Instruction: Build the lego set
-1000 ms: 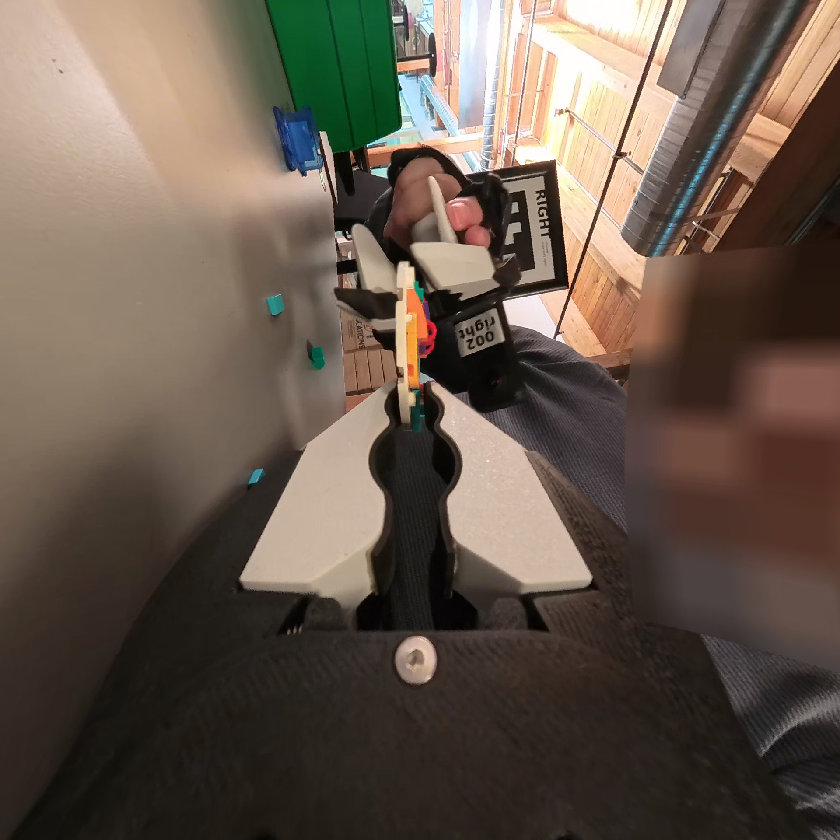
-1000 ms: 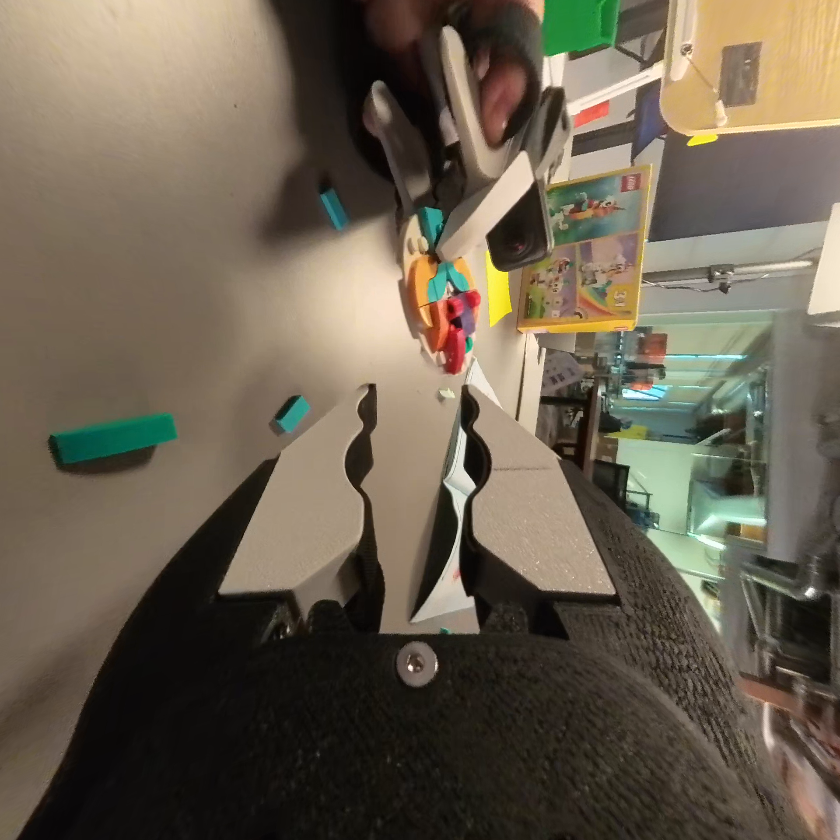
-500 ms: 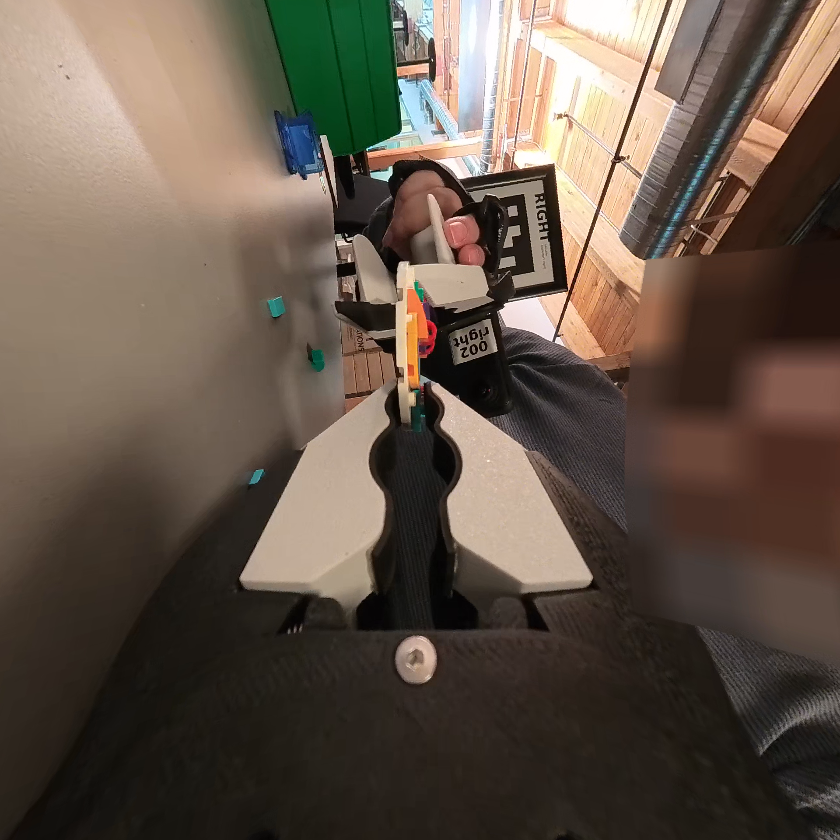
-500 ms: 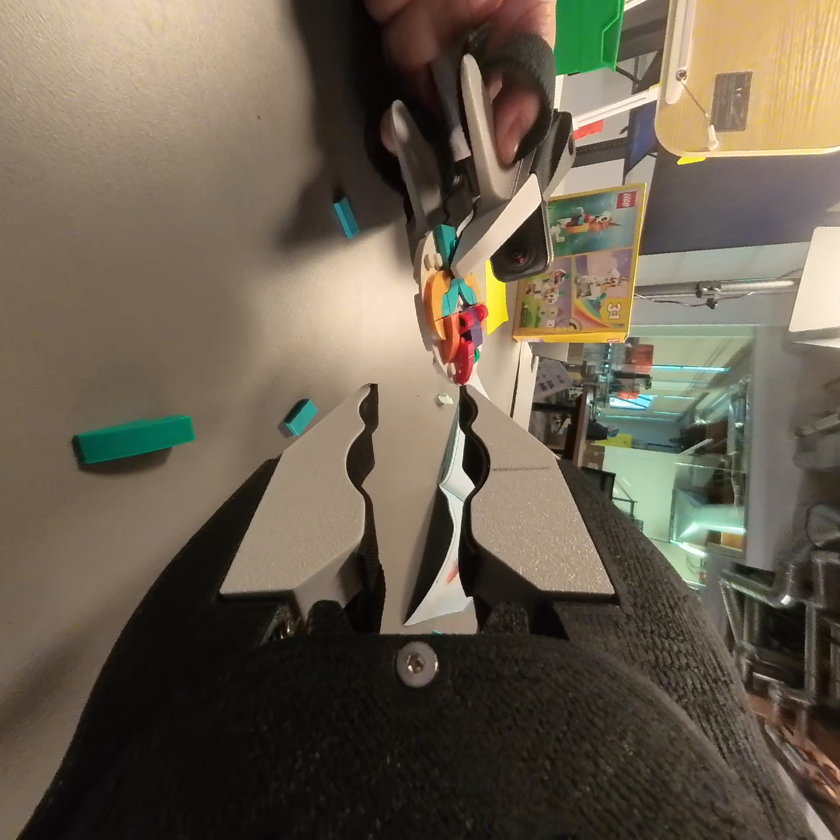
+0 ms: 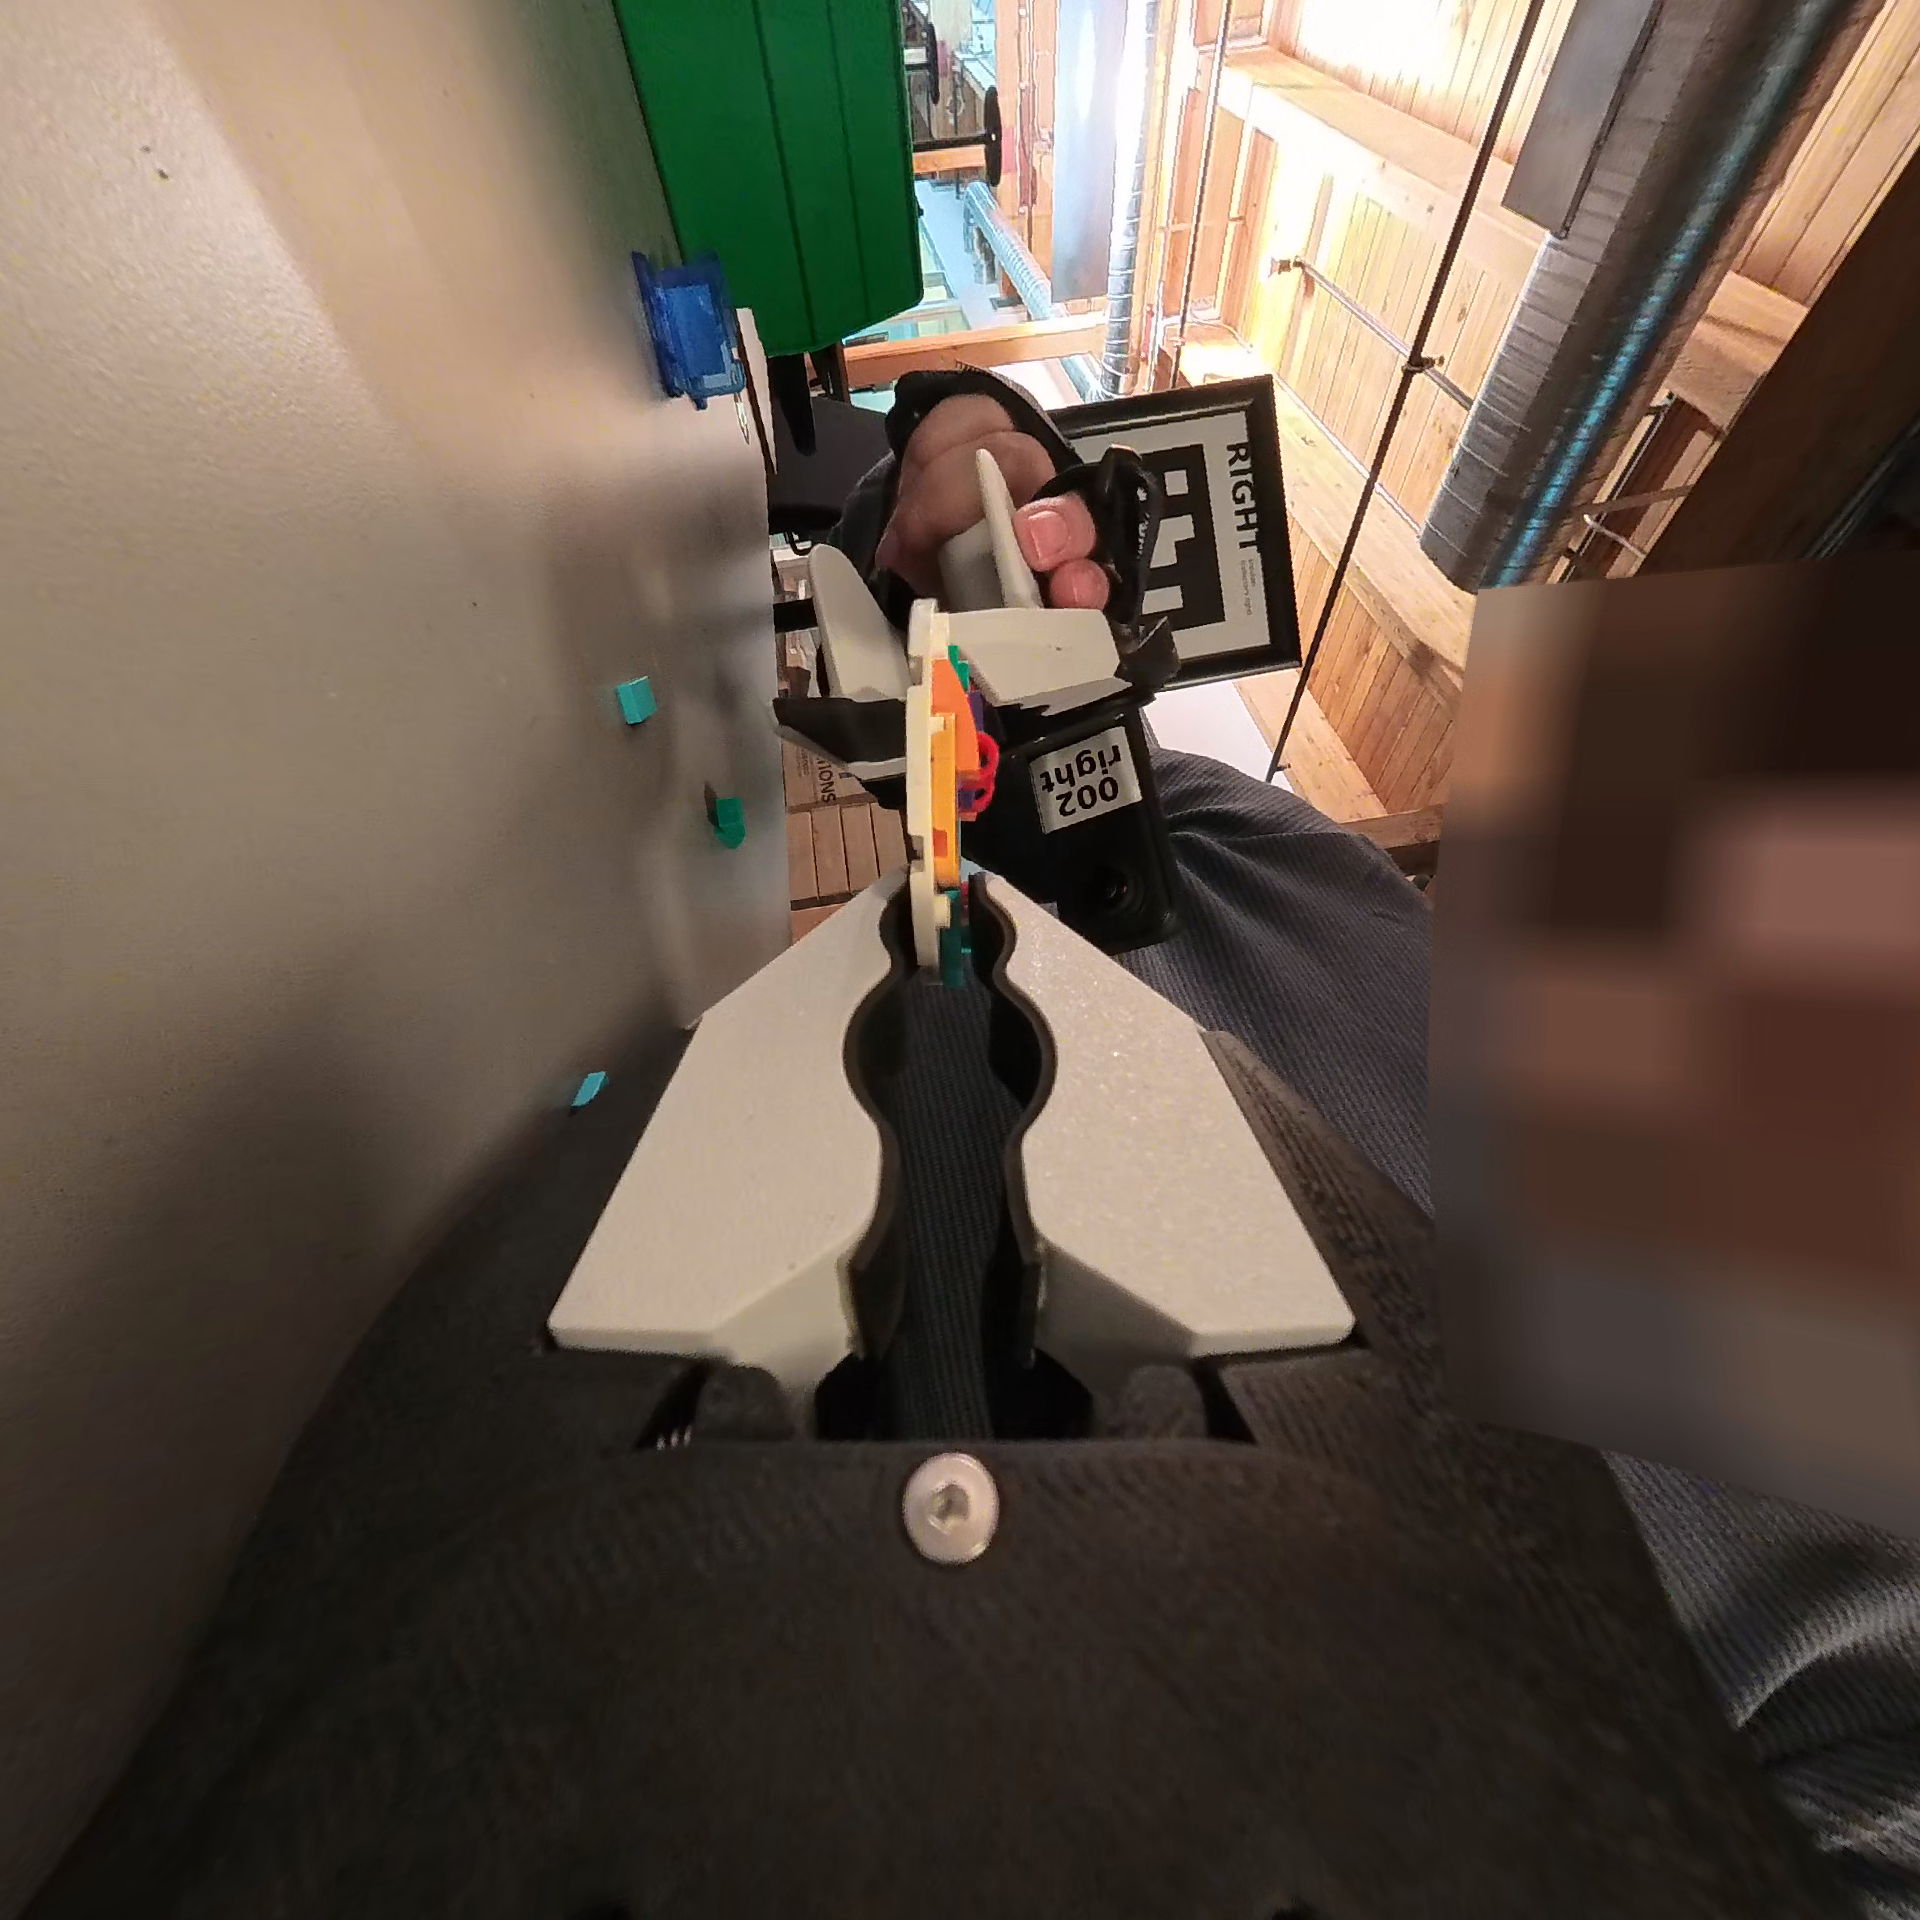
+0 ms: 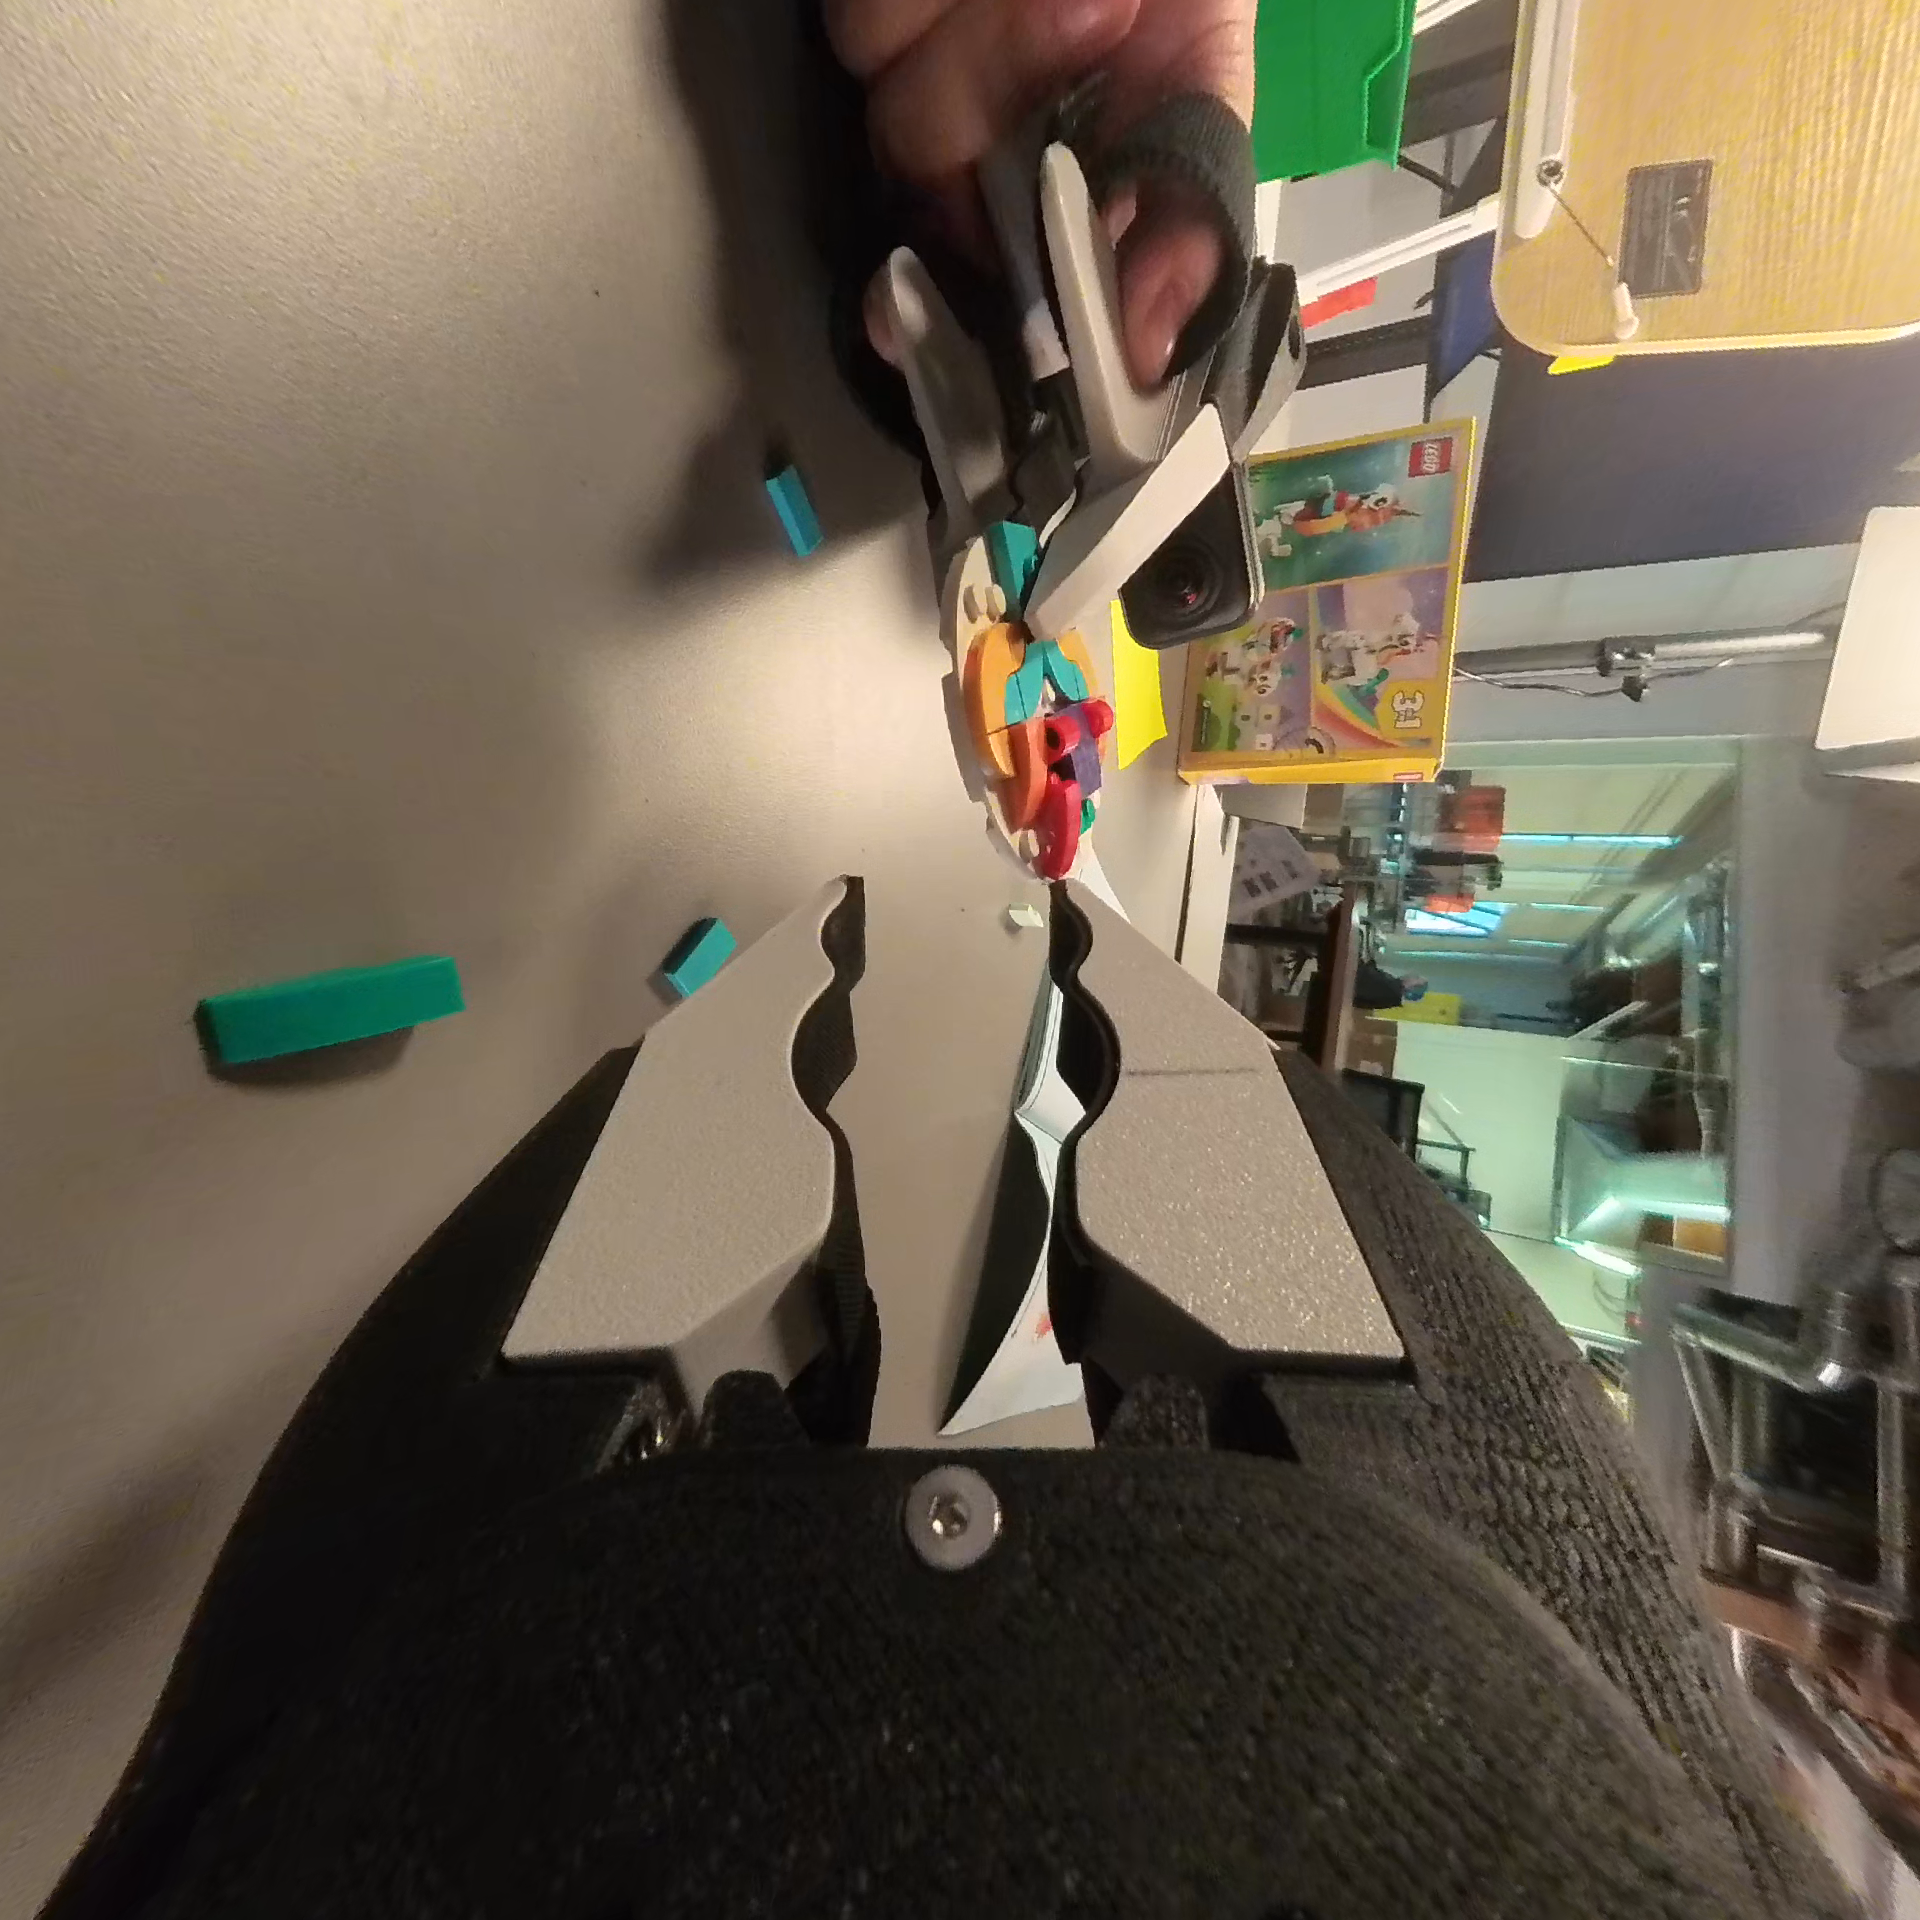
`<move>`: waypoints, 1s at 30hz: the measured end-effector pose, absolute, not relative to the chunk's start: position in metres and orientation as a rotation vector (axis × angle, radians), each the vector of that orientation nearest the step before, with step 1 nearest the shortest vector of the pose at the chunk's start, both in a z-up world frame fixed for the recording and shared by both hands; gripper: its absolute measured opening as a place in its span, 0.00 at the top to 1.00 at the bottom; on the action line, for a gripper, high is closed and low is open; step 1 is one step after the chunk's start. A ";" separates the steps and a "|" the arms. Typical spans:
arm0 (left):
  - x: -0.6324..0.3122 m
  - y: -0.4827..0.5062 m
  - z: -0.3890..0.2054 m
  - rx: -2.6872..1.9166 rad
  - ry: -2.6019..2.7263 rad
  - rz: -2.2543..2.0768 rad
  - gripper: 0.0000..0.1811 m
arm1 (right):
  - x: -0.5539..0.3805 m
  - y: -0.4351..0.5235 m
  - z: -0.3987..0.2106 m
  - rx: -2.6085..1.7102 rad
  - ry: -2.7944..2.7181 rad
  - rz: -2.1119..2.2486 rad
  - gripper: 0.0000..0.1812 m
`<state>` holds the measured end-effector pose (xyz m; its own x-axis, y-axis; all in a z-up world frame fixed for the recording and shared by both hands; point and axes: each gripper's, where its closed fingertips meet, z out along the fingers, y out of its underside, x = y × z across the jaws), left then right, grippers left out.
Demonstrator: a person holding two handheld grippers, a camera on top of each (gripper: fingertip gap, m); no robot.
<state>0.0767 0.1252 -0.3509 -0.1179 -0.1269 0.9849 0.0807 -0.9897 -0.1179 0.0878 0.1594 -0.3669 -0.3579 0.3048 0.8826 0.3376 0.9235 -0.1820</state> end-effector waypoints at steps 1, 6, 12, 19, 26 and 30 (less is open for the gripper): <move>0.077 0.125 -0.351 -1.989 0.053 -2.249 0.96 | 0.088 0.159 -0.367 -0.464 -1.965 -0.037 0.81; 0.076 0.126 -0.351 -1.987 0.048 -2.250 0.96 | 0.087 0.155 -0.364 -0.451 -1.956 -0.021 0.81; 0.076 0.126 -0.351 -1.989 0.048 -2.248 0.96 | 0.085 0.155 -0.362 -0.453 -1.945 -0.015 0.81; 0.077 0.126 -0.352 -1.997 0.043 -2.240 0.96 | 0.085 0.153 -0.366 -0.453 -1.955 -0.020 0.82; 0.076 0.127 -0.352 -1.992 0.039 -2.240 0.96 | 0.086 0.154 -0.362 -0.479 -1.940 0.007 0.81; 0.076 0.128 -0.352 -1.984 0.029 -2.235 0.96 | 0.090 0.154 -0.352 -0.603 -1.915 0.189 0.80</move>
<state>0.0755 0.1282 -0.3517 -0.1122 -0.1271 0.9855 0.1011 -0.9881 -0.1159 0.0898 0.1535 -0.3523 -0.3029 0.4909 0.8169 0.3215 0.8595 -0.3973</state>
